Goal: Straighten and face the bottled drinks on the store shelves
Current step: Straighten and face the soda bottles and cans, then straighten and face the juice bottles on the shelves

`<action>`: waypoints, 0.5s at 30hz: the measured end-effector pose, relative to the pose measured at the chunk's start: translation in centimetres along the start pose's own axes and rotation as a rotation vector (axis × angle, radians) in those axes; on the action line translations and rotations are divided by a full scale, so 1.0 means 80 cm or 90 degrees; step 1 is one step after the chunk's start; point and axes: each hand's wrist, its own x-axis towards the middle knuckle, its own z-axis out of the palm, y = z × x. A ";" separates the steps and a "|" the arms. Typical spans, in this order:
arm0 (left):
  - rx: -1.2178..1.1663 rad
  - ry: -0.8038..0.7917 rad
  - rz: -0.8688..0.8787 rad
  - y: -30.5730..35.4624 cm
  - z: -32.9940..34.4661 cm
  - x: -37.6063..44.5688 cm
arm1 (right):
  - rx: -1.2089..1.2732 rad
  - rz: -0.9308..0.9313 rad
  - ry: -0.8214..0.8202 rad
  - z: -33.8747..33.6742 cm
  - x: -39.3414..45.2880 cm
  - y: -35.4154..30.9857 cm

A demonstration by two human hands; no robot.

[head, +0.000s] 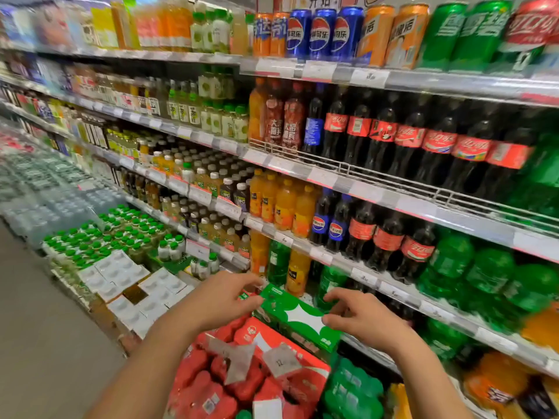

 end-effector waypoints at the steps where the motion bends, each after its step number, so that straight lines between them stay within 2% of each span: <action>1: -0.008 0.002 0.007 -0.014 -0.007 -0.010 | -0.003 -0.008 -0.003 0.009 0.003 -0.020; 9: -0.030 -0.034 0.004 -0.118 -0.042 -0.084 | -0.033 -0.053 -0.077 0.079 0.046 -0.168; 15: -0.063 -0.028 -0.018 -0.185 -0.063 -0.094 | -0.032 -0.063 -0.093 0.087 0.090 -0.228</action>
